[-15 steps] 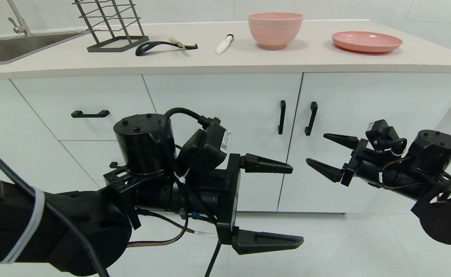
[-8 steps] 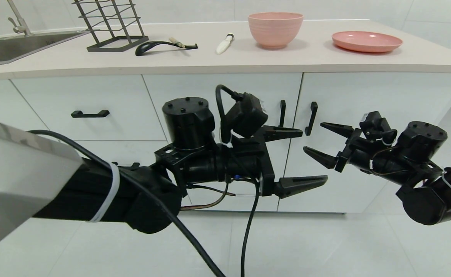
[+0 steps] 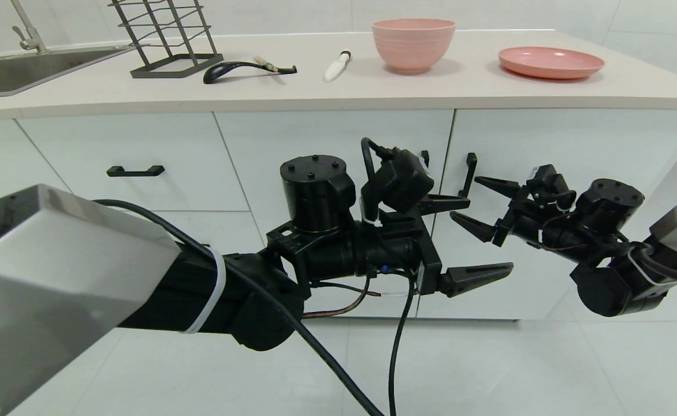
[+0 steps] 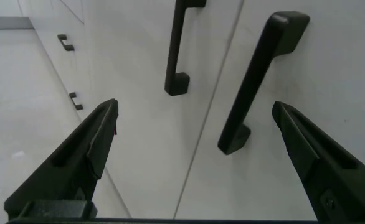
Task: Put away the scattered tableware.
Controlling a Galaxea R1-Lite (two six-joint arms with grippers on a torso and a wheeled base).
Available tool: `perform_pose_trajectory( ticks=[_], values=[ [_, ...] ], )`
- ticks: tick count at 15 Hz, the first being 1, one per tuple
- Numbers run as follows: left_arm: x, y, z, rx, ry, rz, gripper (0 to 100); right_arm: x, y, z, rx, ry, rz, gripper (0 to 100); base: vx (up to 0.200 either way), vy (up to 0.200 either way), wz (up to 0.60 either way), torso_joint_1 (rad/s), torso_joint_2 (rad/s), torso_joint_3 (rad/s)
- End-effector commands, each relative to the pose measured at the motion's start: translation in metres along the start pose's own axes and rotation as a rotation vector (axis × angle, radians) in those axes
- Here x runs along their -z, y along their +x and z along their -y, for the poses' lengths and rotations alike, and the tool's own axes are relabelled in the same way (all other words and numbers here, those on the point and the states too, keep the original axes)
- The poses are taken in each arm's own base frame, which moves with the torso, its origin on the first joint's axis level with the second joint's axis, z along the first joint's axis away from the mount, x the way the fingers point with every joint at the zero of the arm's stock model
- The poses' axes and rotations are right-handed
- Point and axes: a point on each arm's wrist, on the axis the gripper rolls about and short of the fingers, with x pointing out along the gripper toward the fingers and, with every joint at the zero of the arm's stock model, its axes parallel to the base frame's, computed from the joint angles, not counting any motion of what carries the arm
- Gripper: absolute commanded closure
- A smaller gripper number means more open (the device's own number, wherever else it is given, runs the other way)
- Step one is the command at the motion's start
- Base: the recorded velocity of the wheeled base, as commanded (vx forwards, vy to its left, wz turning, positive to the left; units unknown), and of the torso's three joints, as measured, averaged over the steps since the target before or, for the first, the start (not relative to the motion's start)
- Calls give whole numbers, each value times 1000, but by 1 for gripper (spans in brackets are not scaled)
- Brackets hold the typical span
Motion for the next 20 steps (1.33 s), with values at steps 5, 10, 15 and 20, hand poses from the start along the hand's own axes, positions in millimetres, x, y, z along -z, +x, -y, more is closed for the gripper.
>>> perform_pose_trajectory(
  ticks=[5,10,15,20],
  values=[
    [-6,-1,0,-75,12,10,0,7,14,8,-27,-23,38,0,0,0,0,0,0,0],
    [-3,-2,-3,-88,6,4,0,5,19,0,-79,-21,52,0,0,0,0,0,0,0],
    [5,-5,-9,-30,-1,0,0,-5,11,-7,-160,-10,56,0,0,0,0,0,0,0],
    [8,-3,-18,133,27,51,0,-54,-38,-42,-295,24,46,0,0,0,0,0,0,0]
  ],
)
